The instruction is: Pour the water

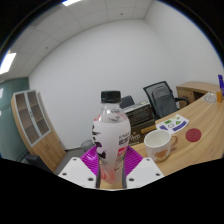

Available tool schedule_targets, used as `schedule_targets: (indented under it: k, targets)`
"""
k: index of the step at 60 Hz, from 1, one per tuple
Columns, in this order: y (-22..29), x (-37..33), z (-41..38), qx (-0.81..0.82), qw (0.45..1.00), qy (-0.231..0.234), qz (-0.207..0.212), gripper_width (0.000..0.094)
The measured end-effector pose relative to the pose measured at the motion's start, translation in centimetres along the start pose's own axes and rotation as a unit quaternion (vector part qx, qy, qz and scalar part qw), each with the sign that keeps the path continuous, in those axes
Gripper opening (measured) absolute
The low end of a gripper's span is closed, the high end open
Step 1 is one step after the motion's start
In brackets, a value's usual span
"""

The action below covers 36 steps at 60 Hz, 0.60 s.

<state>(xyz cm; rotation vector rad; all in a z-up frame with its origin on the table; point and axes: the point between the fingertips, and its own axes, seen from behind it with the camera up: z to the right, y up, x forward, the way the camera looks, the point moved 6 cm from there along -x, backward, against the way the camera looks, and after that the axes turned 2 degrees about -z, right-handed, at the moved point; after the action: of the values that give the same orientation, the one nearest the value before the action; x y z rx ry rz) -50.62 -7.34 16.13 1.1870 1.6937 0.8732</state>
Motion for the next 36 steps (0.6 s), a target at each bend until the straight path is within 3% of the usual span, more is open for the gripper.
schedule_targets:
  k: [9,18,29,36]
  targets:
    - [3.8,3.0,-1.5,0.245,0.968,0.061,0.002,0.0288]
    - [5.6,5.6,-0.2,0.540,0.832,0.129,-0.010,0.0285]
    - [5.6,6.6,0.6,0.684,0.714,0.149,-0.020,0.0287]
    - [4.9,7.1,1.2,0.731,0.666,0.150,-0.023,0.0287]
